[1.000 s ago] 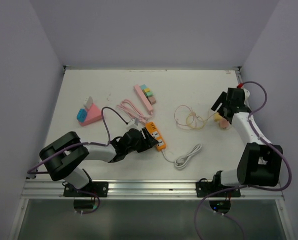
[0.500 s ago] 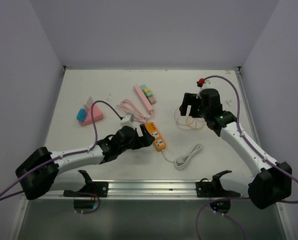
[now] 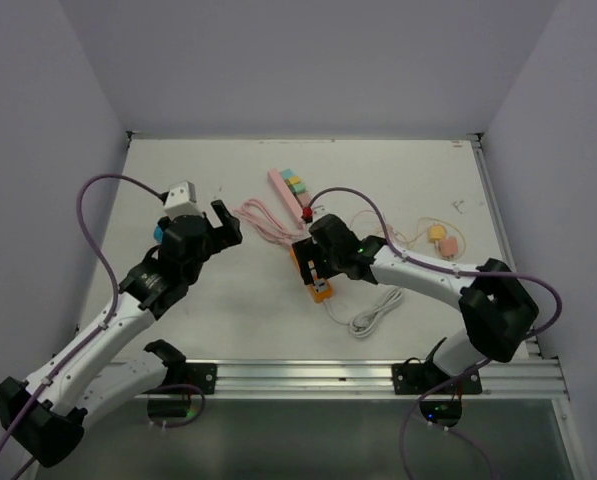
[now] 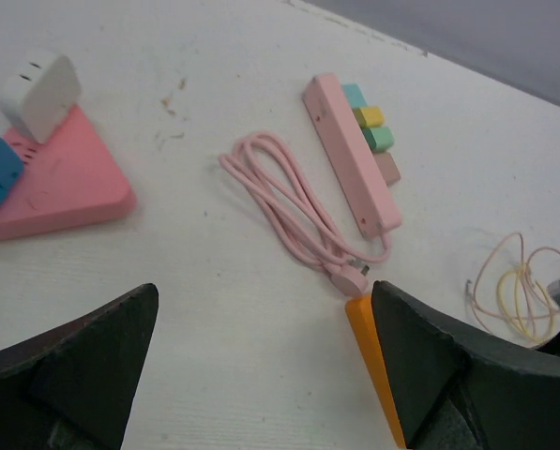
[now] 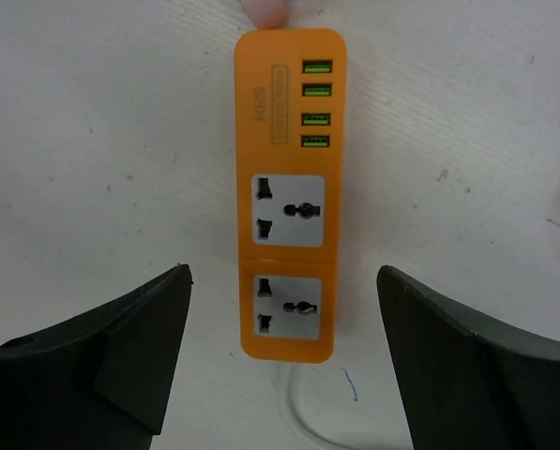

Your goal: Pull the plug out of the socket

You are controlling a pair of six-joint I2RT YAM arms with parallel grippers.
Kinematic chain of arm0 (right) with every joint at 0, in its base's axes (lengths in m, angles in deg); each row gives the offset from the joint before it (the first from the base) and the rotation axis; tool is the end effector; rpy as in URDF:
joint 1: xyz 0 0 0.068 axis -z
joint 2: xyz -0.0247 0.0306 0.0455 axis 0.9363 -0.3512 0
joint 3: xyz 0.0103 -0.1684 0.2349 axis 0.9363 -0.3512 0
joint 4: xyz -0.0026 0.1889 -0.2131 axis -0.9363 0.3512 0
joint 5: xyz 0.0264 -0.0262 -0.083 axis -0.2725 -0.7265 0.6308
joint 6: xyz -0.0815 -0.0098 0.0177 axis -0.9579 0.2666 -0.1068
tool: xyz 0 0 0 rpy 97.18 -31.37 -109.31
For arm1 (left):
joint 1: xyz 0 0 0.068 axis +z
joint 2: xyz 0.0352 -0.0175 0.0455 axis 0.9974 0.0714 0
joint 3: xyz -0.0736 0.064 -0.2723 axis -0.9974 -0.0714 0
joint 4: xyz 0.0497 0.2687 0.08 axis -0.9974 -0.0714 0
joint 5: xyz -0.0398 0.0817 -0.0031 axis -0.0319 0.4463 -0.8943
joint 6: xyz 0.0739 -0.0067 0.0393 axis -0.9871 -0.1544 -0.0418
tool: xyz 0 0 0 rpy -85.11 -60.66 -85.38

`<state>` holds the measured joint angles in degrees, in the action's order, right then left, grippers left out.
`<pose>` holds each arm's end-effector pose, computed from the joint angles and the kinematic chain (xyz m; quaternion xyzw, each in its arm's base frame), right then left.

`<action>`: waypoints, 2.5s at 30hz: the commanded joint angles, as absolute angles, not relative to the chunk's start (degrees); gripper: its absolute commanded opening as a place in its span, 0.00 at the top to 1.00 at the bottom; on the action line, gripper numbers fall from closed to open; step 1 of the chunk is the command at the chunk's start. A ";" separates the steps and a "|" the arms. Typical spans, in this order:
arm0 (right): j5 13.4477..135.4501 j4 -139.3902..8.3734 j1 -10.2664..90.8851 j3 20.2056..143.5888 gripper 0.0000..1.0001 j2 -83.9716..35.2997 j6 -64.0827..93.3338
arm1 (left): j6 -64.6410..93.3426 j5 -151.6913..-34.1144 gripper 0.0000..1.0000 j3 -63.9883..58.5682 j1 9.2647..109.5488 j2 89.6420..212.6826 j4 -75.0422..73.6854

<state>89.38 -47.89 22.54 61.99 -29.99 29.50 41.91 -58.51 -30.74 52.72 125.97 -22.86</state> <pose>0.2543 0.2580 0.1952 -0.1825 0.9177 0.1468 0.3208 0.2189 -0.1046 0.2987 -0.1624 0.8194 -0.1490 0.5291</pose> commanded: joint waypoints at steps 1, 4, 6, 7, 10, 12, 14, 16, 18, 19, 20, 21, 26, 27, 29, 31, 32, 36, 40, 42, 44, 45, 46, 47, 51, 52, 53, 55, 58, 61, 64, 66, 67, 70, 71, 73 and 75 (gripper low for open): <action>95.71 -48.00 19.70 65.85 0.16 -34.64 32.76 | 31.88 -47.85 0.00 -28.03 53.47 121.47 -29.15; 99.30 -47.21 18.99 66.47 0.17 -37.55 35.93 | 29.50 -42.74 0.00 -29.52 53.56 117.96 -29.50; 100.98 -45.98 18.20 66.82 0.19 -39.84 36.73 | 28.09 -40.45 0.01 -30.05 53.56 115.76 -30.29; 101.33 -45.72 18.02 67.17 0.21 -40.37 36.64 | 27.56 -39.82 0.01 -30.49 53.56 114.96 -30.47; 100.90 -45.71 17.49 67.52 0.26 -41.95 36.55 | 26.24 -36.84 0.01 -32.50 53.56 111.89 -30.38; 100.72 -45.63 17.23 67.17 0.31 -42.31 36.90 | 26.32 -35.69 0.00 -33.83 53.56 109.96 -30.03; 101.68 -45.27 17.23 66.38 0.43 -41.87 37.34 | 26.77 -34.99 0.00 -35.32 53.56 109.07 -29.77; 102.83 -44.31 17.23 64.80 0.57 -40.29 37.60 | 26.85 -34.46 0.01 -35.50 53.56 108.72 -29.76; 105.28 -43.61 17.40 63.57 0.66 -38.80 37.78 | 27.12 -33.76 0.00 -35.51 53.56 108.89 -29.94; 106.60 -43.17 17.49 62.52 0.76 -37.49 37.78 | 27.20 -33.49 0.00 -35.50 53.56 109.33 -29.94; 107.57 -42.38 17.75 62.08 0.81 -36.78 37.61 | 27.20 -33.49 0.00 -35.59 53.56 109.50 -29.94; 108.80 -42.03 18.10 61.90 0.85 -36.16 37.43 | 27.20 -33.58 0.00 -35.51 53.56 110.12 -29.94; 107.06 -43.60 26.35 60.14 0.95 -33.17 35.68 | 27.03 -33.84 0.00 -35.15 53.65 111.70 -30.03; 106.27 -44.21 28.20 60.05 0.96 -33.17 35.32 | 27.12 -34.01 0.00 -35.15 53.56 111.88 -29.94; 105.82 -45.62 33.03 60.66 0.98 -34.22 34.27 | 26.94 -34.19 0.00 -35.24 53.65 111.79 -29.94; 105.21 -46.50 37.94 62.94 0.98 -35.62 33.65 | 26.94 -34.37 0.00 -35.24 53.65 111.79 -29.94; 105.21 -46.59 39.54 64.00 0.98 -37.54 33.13 | 26.94 -34.37 0.01 -35.33 53.65 111.70 -29.94; 107.05 -47.47 45.87 70.93 0.99 -42.65 31.46 | 26.94 -34.11 0.01 -35.50 53.65 111.44 -29.94; 107.58 -47.29 51.67 76.65 0.99 -45.99 27.95 | 26.94 -34.37 0.01 -35.59 53.65 111.53 -29.94; 108.36 -47.47 53.35 79.37 0.98 -47.31 26.01 | 26.94 -34.46 0.01 -35.59 53.65 111.62 -29.94; 109.16 -47.56 55.45 81.22 0.97 -48.28 23.12 | 26.85 -34.54 0.01 -35.68 53.65 111.79 -29.85; 109.68 -47.65 56.07 82.19 0.96 -48.63 22.23 | 26.85 -34.54 0.00 -35.59 53.65 111.88 -29.77; 109.95 -47.82 57.21 83.94 0.92 -49.59 20.57 | 26.85 -34.63 0.00 -35.59 53.65 111.88 -29.76; 109.69 -47.74 57.74 84.83 0.90 -50.04 19.77 | 26.85 -34.72 0.00 -35.77 53.65 111.97 -29.76; 108.55 -45.72 59.33 91.58 0.82 -53.46 17.31 | 26.76 -34.89 0.00 -35.68 53.74 112.32 -29.50; 107.50 -44.41 59.50 92.65 0.77 -54.08 16.87 | 26.68 -34.90 0.00 -35.68 53.65 112.41 -29.50; 107.14 -44.05 59.50 93.53 0.76 -55.56 16.69 | 26.68 -35.07 0.00 -35.59 53.65 112.58 -29.50; 106.96 -43.69 59.59 95.11 0.72 -56.72 16.69 | 26.68 -35.16 0.00 -35.59 53.65 112.85 -29.50; 106.26 -43.78 59.85 96.87 0.72 -59.00 17.30 | 26.59 -35.33 0.00 -35.68 53.65 112.93 -29.50; 105.56 -44.04 60.38 99.16 0.72 -61.20 17.83 | 26.68 -35.42 0.01 -35.85 53.65 112.76 -29.50; 104.94 -42.65 60.82 102.49 0.61 -63.75 18.18 | 26.68 -35.69 0.00 -35.85 53.65 112.76 -29.41; 104.16 -41.59 61.09 104.77 0.50 -64.89 18.27 | 26.68 -35.60 0.01 -35.86 53.65 112.93 -29.41; 103.89 -40.36 61.09 105.48 0.46 -64.90 18.27 | 26.68 -35.51 0.00 -35.77 53.65 113.02 -29.41; 101.52 -40.35 61.09 105.23 0.25 -62.88 18.97 | 26.68 -35.42 0.00 -35.85 53.65 112.93 -29.50; 100.82 -40.26 61.09 104.44 0.18 -61.92 19.15 | 26.76 -35.51 0.00 -35.77 53.65 112.93 -29.50; 98.27 -39.57 61.09 103.91 0.13 -59.29 19.85 | 26.77 -35.60 0.00 -35.86 53.65 112.93 -29.41; 96.16 -39.56 61.09 101.90 0.08 -57.26 20.29 | 26.68 -35.95 0.01 -35.86 53.65 113.28 -29.33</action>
<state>100.37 -40.02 60.94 102.20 -63.83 19.34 27.20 -36.26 -35.42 53.28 113.06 -30.29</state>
